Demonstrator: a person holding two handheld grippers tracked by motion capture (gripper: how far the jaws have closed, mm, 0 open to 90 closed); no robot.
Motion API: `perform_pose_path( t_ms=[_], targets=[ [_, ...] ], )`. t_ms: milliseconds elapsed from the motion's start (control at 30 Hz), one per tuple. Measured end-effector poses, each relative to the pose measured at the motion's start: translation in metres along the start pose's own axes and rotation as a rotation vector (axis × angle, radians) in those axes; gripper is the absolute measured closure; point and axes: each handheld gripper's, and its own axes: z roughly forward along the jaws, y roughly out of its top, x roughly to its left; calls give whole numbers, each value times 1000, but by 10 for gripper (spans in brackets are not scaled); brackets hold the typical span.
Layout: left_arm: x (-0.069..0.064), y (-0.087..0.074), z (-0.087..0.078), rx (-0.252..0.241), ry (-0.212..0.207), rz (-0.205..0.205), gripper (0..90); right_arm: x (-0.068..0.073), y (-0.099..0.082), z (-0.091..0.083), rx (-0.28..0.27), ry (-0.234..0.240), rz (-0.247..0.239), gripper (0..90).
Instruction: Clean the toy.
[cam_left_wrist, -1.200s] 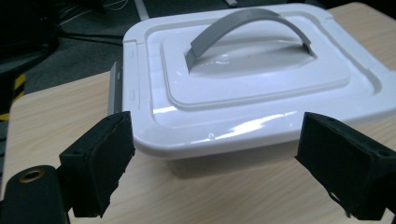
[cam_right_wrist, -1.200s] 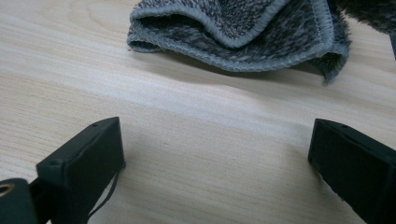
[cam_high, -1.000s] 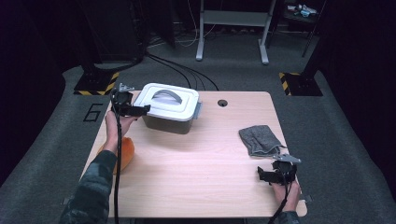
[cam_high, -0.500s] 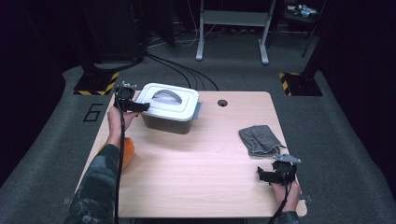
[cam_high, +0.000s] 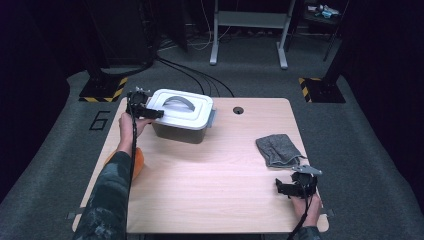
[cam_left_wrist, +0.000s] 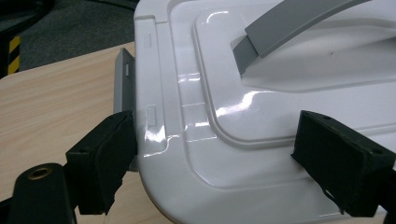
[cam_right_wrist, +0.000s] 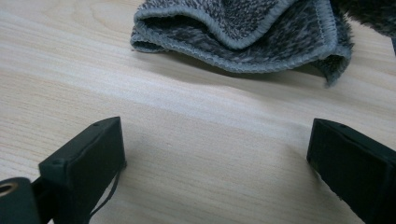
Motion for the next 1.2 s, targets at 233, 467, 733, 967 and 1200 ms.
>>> perform_pose_path(
  t_ms=[233,467,733,967,1200],
  targets=[
    [2,-1,-1,10,-19,7,134,0,0,0,0,0,0,36],
    [1,-2,-2,13,-30,15,134,0,0,0,-2,0,-1,35],
    [-7,-1,-1,14,-54,47,135,1,0,0,-4,-2,-1,36],
    [-13,-1,-1,24,-78,74,135,1,0,0,-4,-2,1,36],
    [-20,-1,-1,27,-101,90,136,1,0,0,-4,-2,2,36]
  ],
)
